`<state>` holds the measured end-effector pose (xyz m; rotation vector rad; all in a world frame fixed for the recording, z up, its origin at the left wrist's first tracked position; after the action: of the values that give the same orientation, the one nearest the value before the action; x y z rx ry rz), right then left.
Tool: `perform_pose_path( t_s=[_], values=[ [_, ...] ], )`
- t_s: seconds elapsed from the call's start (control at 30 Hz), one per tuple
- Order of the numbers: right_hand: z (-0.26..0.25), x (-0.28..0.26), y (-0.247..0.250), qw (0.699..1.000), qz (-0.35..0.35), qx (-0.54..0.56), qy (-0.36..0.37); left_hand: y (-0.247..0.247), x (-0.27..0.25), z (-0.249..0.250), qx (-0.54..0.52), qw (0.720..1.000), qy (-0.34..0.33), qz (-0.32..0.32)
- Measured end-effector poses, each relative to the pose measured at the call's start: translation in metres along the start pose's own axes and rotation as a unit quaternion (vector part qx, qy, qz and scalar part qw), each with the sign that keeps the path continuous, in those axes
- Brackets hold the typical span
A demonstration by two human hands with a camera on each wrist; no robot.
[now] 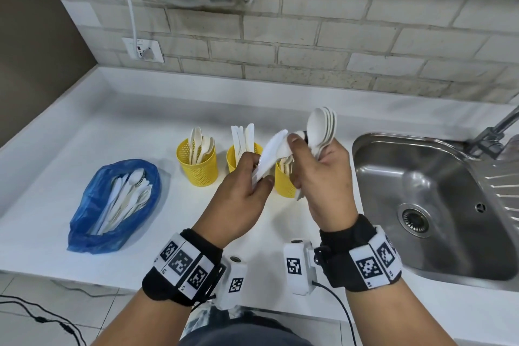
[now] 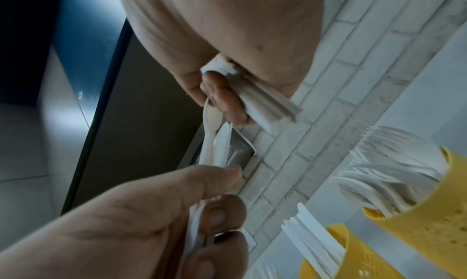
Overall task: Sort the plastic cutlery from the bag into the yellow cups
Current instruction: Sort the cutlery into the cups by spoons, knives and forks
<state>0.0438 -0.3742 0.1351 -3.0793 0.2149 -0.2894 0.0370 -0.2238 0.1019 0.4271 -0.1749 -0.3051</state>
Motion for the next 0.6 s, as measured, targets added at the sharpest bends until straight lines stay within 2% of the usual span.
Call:
perform_pose_path(
  t_s=[0.13,0.3,0.47,0.6],
  values=[
    [0.000,0.004,0.006,0.992,0.060,0.114,-0.010,0.004,0.000,-0.002,0.001,1.000,0.002,-0.004],
    [-0.005,0.013,0.021,0.975,0.135,0.173,-0.023,0.008,-0.001,-0.002,-0.011,1.000,0.017,-0.009],
    [-0.003,0.017,0.026,0.958,0.144,0.245,-0.032,0.011,-0.001,-0.002,-0.083,0.994,0.072,-0.008],
    [0.000,0.014,0.023,0.962,0.141,0.232,-0.040,0.011,-0.002,0.004,-0.200,0.973,0.109,-0.030]
  ],
)
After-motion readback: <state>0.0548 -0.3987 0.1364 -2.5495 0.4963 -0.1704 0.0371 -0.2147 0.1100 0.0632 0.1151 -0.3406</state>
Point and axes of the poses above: each hand's wrist, its own x-axis towards the middle knuckle, its own y-axis out of the back of the hand, z = x × y, the point moved 1 cm from there along x, towards the middle knuckle, and after that the axes turned 7 degrees about -z, right-handed, at the moved point
